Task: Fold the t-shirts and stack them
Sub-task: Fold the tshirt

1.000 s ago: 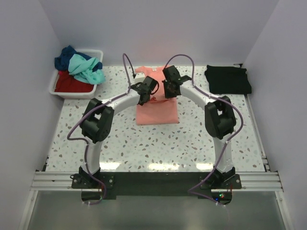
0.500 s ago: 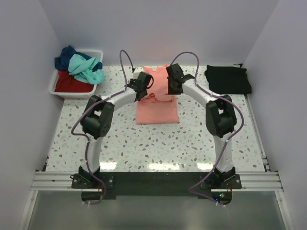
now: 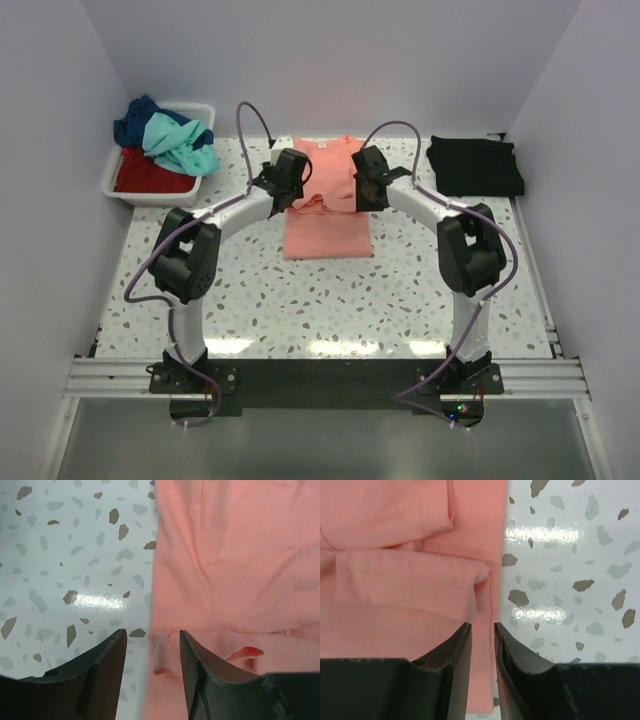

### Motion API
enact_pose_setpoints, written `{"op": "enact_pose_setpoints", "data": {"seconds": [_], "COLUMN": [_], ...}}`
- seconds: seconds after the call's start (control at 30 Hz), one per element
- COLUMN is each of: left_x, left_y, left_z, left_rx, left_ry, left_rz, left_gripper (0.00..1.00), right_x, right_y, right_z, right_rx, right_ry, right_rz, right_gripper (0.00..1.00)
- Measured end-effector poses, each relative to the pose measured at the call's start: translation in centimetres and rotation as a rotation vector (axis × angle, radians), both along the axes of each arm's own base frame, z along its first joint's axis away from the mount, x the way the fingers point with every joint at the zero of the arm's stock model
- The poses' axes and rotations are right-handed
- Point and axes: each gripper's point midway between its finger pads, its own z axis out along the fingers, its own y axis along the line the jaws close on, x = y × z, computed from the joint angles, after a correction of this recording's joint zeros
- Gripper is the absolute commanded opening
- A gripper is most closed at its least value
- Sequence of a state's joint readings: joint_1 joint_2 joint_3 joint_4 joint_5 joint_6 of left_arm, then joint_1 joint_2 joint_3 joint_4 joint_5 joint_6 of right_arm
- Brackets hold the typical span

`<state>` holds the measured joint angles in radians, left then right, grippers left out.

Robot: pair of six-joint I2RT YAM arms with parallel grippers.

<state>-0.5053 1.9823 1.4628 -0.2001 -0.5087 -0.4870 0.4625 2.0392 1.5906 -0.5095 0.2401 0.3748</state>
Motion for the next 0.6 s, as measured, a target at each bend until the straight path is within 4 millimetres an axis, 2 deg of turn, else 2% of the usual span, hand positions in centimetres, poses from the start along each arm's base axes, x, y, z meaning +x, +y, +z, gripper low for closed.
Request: {"op": "enact_pose_setpoints", "data": {"seconds": [0.27,0.43,0.6], "left_x": [-3.1,-3.9,-4.6], "left_y": [-0.1,-0.8,-0.8], "left_z": [-1.5,-2.5,-4.9], "left_rx": [-0.006,-0.011,0.01], "left_ry": [0.098,0.144,0.212], "left_rz": [-0.06,-0.095,-0.105], "left_gripper": [0.51,0.49,0.48], "right_x": [-3.1,-3.5,-2.9], "right_y": [-0.5,0.1,1.1], "right_z": [-0.1,-0.4,-1.6], "right_rx": [0.027,0.047,0.065], "right_ry": [0.042,0.06,0.086], "right_rz": [0.032,0.051,0.068], "right_gripper": [0.31,0.3,0.3]}}
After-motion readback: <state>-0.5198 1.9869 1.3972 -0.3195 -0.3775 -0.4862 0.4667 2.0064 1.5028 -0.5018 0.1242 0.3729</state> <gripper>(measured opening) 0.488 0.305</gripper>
